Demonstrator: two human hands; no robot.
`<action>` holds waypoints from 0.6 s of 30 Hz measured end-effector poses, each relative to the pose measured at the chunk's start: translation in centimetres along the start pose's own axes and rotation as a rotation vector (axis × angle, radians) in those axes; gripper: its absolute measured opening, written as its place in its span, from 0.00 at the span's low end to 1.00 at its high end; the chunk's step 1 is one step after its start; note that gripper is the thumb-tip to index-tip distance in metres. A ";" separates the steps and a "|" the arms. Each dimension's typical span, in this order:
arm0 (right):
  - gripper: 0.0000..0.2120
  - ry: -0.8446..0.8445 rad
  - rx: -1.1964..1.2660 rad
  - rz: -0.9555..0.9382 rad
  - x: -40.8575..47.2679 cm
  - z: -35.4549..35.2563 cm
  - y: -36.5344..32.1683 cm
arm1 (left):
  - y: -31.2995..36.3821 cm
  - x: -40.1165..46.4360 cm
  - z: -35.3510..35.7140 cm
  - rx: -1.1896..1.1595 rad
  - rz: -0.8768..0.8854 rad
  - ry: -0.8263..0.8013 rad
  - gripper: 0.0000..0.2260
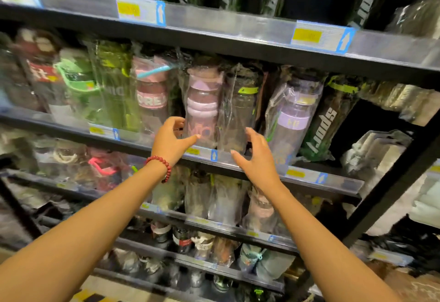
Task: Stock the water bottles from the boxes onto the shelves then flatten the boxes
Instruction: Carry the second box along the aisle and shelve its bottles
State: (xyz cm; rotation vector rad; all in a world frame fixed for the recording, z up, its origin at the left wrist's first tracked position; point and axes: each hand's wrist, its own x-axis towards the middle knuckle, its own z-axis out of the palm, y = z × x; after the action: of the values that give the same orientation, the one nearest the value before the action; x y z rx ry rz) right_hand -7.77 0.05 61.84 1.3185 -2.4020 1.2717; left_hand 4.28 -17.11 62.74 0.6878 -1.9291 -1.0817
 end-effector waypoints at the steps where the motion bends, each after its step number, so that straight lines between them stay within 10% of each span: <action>1: 0.34 0.039 0.006 0.032 1.0 0.8 -0.4 | -0.4 0.5 -0.6 0.001 -0.011 -0.027 0.25; 8: 0.49 0.088 0.236 0.411 5.2 2.7 -0.5 | -2.3 2.7 -0.4 0.050 -0.002 -0.167 0.34; 18: 0.35 0.348 0.122 0.449 5.7 4.6 0.0 | -3.9 5.9 1.6 0.135 0.048 -0.264 0.39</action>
State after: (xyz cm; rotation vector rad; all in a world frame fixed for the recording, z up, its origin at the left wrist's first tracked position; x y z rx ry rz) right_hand -10.01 -6.93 61.49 0.5207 -2.4639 1.6155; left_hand 0.08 -22.75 61.07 0.5907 -2.2491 -1.0627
